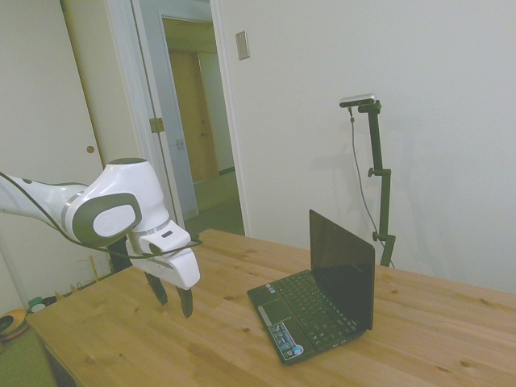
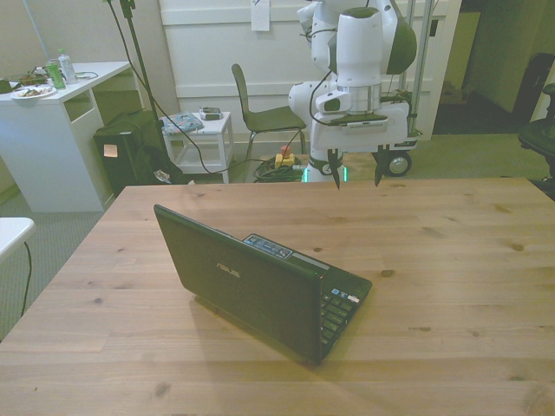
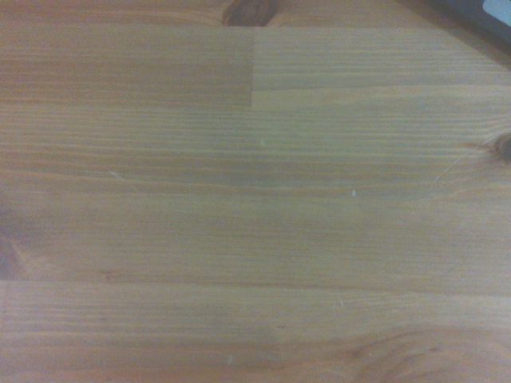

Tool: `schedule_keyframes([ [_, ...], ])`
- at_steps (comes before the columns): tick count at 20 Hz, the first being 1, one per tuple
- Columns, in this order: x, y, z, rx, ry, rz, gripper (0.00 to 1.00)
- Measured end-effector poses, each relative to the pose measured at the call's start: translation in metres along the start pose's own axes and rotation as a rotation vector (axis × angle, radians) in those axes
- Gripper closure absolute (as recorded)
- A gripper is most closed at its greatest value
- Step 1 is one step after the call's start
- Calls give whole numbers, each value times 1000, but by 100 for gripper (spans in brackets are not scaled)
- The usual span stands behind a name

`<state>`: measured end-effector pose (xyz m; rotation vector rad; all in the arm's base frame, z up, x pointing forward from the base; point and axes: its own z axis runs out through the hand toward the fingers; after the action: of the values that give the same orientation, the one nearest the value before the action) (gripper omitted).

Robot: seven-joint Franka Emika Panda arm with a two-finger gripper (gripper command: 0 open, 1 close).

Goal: Close the laptop

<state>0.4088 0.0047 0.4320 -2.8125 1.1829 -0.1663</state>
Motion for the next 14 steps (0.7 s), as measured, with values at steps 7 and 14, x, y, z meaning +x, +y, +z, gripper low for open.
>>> schedule_keyframes([
  [7, 18, 7, -19, -43, 77, 15, 0],
  [14, 90, 54, -85, -24, 171, 162, 0],
])
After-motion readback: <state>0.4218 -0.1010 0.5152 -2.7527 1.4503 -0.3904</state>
